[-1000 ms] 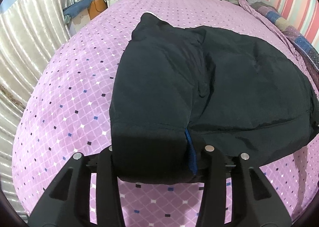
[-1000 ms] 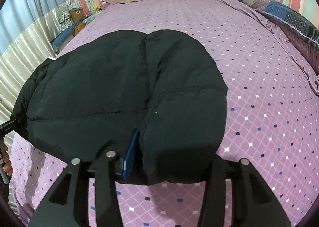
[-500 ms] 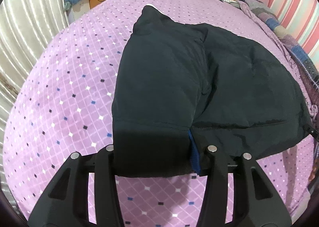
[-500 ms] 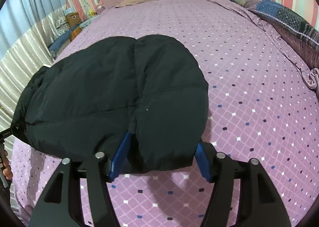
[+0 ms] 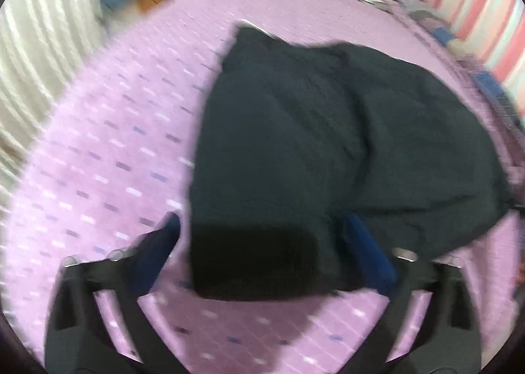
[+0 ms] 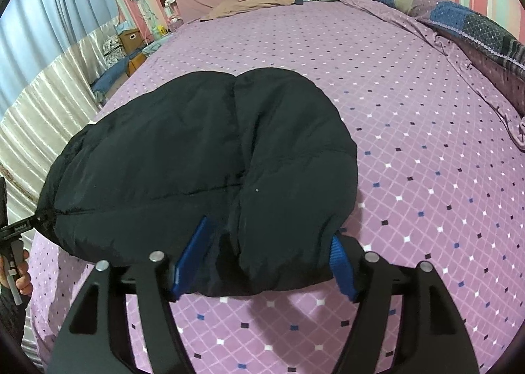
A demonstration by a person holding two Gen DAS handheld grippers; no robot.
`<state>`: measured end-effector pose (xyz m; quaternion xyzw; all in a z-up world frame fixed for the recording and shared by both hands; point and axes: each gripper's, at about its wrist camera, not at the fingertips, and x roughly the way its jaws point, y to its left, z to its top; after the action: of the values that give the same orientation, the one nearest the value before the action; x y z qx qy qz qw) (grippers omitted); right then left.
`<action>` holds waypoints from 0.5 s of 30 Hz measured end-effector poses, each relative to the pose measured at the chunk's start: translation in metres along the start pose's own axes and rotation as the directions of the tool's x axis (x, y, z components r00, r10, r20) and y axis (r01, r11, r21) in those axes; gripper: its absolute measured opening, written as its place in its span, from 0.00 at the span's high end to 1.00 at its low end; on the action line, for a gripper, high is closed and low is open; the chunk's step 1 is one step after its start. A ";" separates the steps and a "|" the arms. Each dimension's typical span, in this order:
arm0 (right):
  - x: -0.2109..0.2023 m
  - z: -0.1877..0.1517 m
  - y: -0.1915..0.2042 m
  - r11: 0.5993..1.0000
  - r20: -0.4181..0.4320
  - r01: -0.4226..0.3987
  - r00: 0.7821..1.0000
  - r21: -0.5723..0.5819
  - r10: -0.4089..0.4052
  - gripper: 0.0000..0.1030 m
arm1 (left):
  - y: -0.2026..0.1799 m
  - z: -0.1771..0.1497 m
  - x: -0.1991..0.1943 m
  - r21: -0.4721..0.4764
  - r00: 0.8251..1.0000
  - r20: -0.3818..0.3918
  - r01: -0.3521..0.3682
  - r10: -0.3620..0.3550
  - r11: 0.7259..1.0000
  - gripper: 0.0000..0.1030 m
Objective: Fold large clothes
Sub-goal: 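Open both tools and release the folded jacket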
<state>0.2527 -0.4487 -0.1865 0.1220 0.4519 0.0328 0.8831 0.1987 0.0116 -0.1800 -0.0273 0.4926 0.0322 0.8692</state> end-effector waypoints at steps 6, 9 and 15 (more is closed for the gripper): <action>0.001 0.001 0.003 1.000 0.005 0.024 1.000 -0.001 -0.024 0.32 | 0.008 -0.004 -0.004 0.010 0.999 -0.002 -0.047 0.047 0.999 0.03; 0.004 0.001 0.001 0.999 -0.001 0.050 0.999 -0.015 -0.050 0.32 | 0.014 -0.006 0.000 -0.013 0.998 -0.014 -0.058 0.058 0.998 0.03; 0.006 -0.001 -0.003 0.990 0.008 0.137 0.991 -0.029 -0.136 0.34 | 0.020 0.005 0.006 -0.071 0.997 0.013 -0.069 0.070 0.995 0.03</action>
<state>0.2554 -0.4507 -0.1929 0.0780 0.4558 -0.0214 0.8864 0.2044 0.0324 -0.1827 -0.0405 0.4853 0.0800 0.8698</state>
